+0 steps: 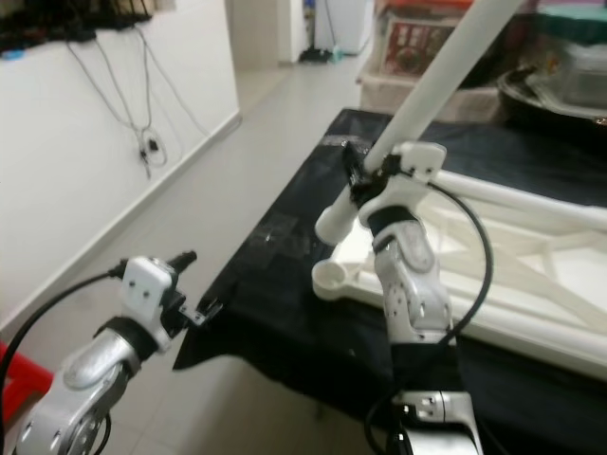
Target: Building children table
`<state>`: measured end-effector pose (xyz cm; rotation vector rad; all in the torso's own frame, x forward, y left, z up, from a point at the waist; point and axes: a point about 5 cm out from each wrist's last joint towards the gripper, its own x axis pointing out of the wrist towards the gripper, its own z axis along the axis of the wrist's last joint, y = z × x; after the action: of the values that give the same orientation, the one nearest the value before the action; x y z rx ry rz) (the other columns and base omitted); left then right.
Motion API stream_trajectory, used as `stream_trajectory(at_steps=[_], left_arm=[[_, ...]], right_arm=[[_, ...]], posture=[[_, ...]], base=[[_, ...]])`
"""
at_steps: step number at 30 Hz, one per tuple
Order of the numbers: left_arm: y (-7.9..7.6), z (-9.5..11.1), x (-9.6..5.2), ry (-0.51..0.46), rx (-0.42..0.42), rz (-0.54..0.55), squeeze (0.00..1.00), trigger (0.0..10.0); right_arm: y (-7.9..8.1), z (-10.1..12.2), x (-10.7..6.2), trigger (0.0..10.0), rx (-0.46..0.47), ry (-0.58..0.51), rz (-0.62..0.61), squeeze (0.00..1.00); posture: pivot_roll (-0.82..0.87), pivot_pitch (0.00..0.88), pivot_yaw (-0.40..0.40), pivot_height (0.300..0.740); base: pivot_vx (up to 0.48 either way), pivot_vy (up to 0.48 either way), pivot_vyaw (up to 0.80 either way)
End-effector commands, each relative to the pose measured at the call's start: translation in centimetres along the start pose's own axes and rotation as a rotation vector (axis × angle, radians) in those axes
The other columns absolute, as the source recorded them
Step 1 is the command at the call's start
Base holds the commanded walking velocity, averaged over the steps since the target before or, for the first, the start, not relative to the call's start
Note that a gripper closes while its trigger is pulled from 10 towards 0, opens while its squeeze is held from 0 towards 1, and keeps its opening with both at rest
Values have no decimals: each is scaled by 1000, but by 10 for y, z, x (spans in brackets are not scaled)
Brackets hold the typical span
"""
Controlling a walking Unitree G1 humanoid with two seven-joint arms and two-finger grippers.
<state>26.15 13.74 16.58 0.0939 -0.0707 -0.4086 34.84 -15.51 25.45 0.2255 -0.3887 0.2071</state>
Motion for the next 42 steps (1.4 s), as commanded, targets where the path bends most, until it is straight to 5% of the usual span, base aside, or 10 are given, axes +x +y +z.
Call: stream_trajectory(at_steps=[1, 12, 16, 18, 26, 34, 42], left_arm=[[1, -4, 0, 24, -25, 11, 0, 10000], [-3, -5, -1, 16, -33, 12, 0, 10000], [-15, -4, -3, 6, -77, -50, 0, 10000], [-31, -2, -8, 3, -115, -124, 0, 10000], [-53, -3, -19, 27, -175, -208, 0, 10000], [-62, 1, -30, 43, -210, -239, 0, 10000], [-65, 1, -45, 83, -228, -246, 0, 10000]], right_arm=[[2, 1, 1, 10000, -12, -4, 11, 0], [14, 8, 10, 10000, 47, -12, 183, 0], [16, 10, 15, 10000, 107, 34, 363, 0], [10, 11, 21, 10000, 97, 91, 489, 0], [-6, 15, 27, 10000, 68, 170, 630, 0], [-24, 26, 31, 10000, 70, 199, 728, 0], [-34, 25, 17, 10000, 83, 295, 945, 0]], posture=[[124, 108, -2, 740], [126, 118, -8, 740], [130, 127, -10, 740], [134, 144, -11, 740], [140, 193, -17, 740], [154, 237, -15, 740], [171, 282, 5, 740]], base=[[0, 0, 0], [0, 0, 0], [0, 0, 0], [0, 0, 0], [0, 0, 0], [0, 0, 0], [0, 0, 0]])
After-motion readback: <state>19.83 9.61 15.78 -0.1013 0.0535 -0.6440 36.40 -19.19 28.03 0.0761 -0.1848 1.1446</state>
